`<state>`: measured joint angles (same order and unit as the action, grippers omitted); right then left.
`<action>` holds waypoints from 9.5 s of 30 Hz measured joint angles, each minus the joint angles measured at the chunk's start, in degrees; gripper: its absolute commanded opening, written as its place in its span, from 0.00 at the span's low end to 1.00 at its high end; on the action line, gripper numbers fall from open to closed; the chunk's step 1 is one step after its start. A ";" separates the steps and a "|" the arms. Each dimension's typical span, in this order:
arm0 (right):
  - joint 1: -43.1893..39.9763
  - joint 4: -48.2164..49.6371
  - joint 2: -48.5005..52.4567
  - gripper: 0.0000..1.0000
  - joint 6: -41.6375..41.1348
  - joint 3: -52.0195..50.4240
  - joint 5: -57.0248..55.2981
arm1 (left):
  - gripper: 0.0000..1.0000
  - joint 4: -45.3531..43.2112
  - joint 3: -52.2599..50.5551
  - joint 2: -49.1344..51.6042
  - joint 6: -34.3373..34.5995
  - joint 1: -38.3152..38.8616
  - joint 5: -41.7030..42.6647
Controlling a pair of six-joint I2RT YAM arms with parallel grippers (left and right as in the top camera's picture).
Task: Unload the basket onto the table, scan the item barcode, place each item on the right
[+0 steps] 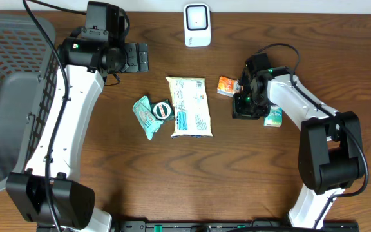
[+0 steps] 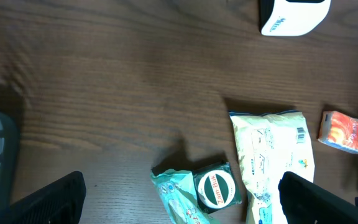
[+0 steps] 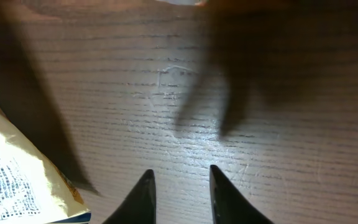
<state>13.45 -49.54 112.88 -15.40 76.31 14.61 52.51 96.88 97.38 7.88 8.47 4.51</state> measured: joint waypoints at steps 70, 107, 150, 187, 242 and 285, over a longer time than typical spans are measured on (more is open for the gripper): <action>-22.82 -11.13 -8.24 0.42 9.38 3.30 -2.93 | 0.98 0.00 0.00 0.00 0.00 0.00 0.00; -27.80 3.69 0.46 0.11 16.46 -3.89 5.55 | 0.98 0.00 0.00 0.00 0.00 0.00 0.00; -27.80 0.87 1.92 0.01 -10.14 6.69 71.58 | 0.98 0.00 0.00 0.00 0.00 0.00 0.00; 5.62 25.68 6.38 0.01 -2.64 33.20 -18.21 | 0.98 0.02 0.00 0.00 0.00 0.00 0.00; 2.51 7.58 7.98 0.15 -3.34 33.73 -9.14 | 0.98 0.00 0.00 0.00 0.00 0.00 -0.17; 2.75 7.26 24.17 0.03 -6.14 35.41 -8.48 | 0.98 0.00 0.00 0.00 0.00 0.00 -0.17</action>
<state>16.21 -42.28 137.05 -21.54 111.72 6.13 52.51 96.88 97.38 7.88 8.47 4.34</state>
